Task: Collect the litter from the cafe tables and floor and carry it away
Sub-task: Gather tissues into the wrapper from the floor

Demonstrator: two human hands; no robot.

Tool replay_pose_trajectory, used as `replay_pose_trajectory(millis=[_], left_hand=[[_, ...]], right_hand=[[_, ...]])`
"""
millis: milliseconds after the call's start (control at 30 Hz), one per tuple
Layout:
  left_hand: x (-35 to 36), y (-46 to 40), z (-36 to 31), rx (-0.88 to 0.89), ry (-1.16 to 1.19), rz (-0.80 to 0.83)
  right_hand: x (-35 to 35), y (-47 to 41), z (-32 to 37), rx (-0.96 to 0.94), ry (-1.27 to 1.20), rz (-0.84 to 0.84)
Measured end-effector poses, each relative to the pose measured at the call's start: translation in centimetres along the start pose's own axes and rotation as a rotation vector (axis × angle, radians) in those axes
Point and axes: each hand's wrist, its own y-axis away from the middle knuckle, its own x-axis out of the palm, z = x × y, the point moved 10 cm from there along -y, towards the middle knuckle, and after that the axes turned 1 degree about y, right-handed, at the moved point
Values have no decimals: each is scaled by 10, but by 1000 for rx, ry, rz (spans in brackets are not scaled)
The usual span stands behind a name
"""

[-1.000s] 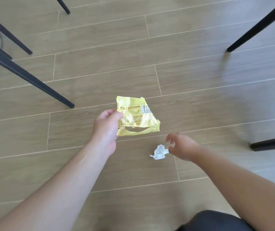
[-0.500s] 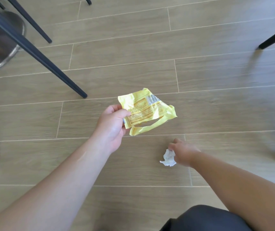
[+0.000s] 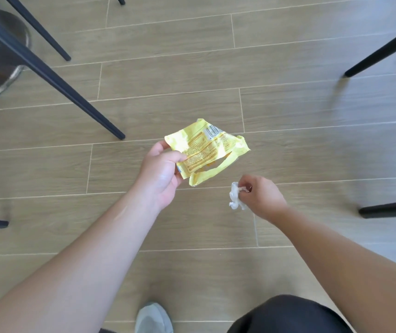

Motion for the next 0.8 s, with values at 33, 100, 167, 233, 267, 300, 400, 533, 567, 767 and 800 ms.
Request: replay_pose_trajectory(millis=[33,100,167,233,267,300,400,533,567,767,800], left_hand=[[3,11,-8,-6,4,-3],[11,36,-27,-15,9,-8],[19,63,-50,-16,18,-11],[28,91,-78,-9,28,-13],[33,106,-92,-4,31,-14],[40,121,-107,5,29,-14],[63,168,-155,42,-8,-1],[102,231,-217,109,-66,37],[113,247,-233,126,-88,50],[173,339,-322,178,-124,159],[182,352,-337,189,-122,179]], right_hand=[[-19,14,14,-2,-64,-39],[-57,45,42,-2,-198,-88],[-99,77,70,14,-325,-132],[-146,109,100,16,-442,-199],[-171,125,115,8,-497,-234],[-195,141,132,-3,-541,-262],[-261,184,186,-57,-591,-300],[-337,230,257,-140,-495,-340],[-353,240,273,-159,-459,-351],[-447,295,353,-238,-274,-477],[-462,303,363,-247,-251,-495]])
